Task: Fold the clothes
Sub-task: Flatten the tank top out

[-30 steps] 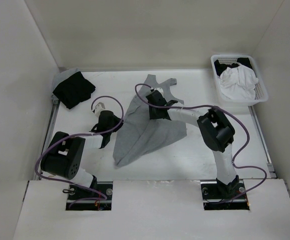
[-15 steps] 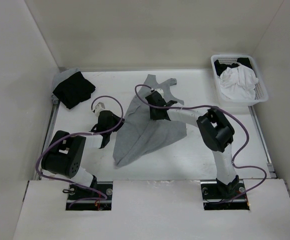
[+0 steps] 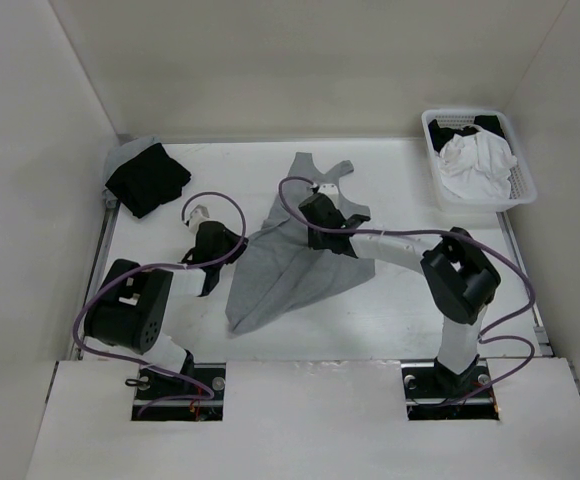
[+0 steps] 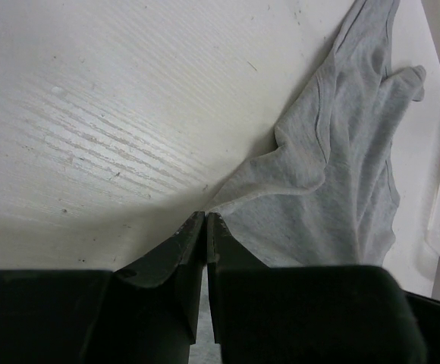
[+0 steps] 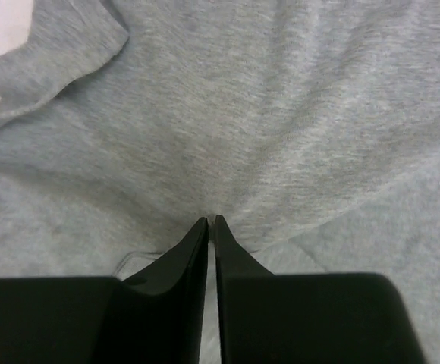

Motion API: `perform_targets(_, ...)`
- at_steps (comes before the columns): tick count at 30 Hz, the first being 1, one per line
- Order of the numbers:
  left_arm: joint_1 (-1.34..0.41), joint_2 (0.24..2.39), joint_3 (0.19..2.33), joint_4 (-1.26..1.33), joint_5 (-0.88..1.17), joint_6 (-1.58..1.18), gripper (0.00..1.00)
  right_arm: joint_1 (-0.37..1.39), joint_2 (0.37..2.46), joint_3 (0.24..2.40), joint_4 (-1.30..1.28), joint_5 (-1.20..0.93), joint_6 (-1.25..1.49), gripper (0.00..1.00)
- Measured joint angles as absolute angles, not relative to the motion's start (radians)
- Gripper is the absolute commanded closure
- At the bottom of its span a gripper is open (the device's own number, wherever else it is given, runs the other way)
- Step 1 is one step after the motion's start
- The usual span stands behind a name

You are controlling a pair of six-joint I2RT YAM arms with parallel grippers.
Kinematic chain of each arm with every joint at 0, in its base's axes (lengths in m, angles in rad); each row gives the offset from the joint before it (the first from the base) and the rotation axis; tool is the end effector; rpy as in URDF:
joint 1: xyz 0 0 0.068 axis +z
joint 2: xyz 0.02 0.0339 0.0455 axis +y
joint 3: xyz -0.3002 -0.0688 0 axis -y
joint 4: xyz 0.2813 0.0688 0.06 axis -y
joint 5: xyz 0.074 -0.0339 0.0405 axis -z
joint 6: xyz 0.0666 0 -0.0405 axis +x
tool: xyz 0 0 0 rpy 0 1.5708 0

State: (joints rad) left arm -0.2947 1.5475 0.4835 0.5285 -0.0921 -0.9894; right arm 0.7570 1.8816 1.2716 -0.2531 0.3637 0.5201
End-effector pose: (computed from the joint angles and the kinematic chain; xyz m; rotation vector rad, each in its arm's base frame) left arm 0.3105 -0.0879 0.1252 -0.7944 2.0266 -0.6617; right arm 0.3545 0.3023 0.1838 -0.1198 2.3641 0.1713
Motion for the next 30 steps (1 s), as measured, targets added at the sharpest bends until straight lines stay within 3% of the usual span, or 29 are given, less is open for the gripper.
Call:
perform_targets(3, -0.295, 1.556, 0.484, 0.529, -0.092, -0.991, 0.95, 0.768, 1.860, 1.237, -0.237, 0.368, 0.524, 0.64)
perform_targets(9, -0.295, 1.562, 0.484, 0.534, -0.092, -0.994, 0.95, 0.780, 1.861, 1.199, -0.218, 0.366, 0.533, 0.60)
perform_targets(18, -0.295, 1.562, 0.484, 0.536, -0.092, -0.995, 0.95, 0.780, 1.869, 1.209, -0.197, 0.361, 0.541, 0.64)
perform_targets(22, -0.295, 1.562, 0.484, 0.536, -0.092, -0.995, 0.95, 0.780, 1.869, 1.209, -0.198, 0.371, 0.547, 0.75)
perform_targets(30, -0.295, 1.562, 0.484, 0.536, -0.092, -0.995, 0.95, 0.782, 1.862, 1.208, -0.201, 0.413, 0.558, 0.83)
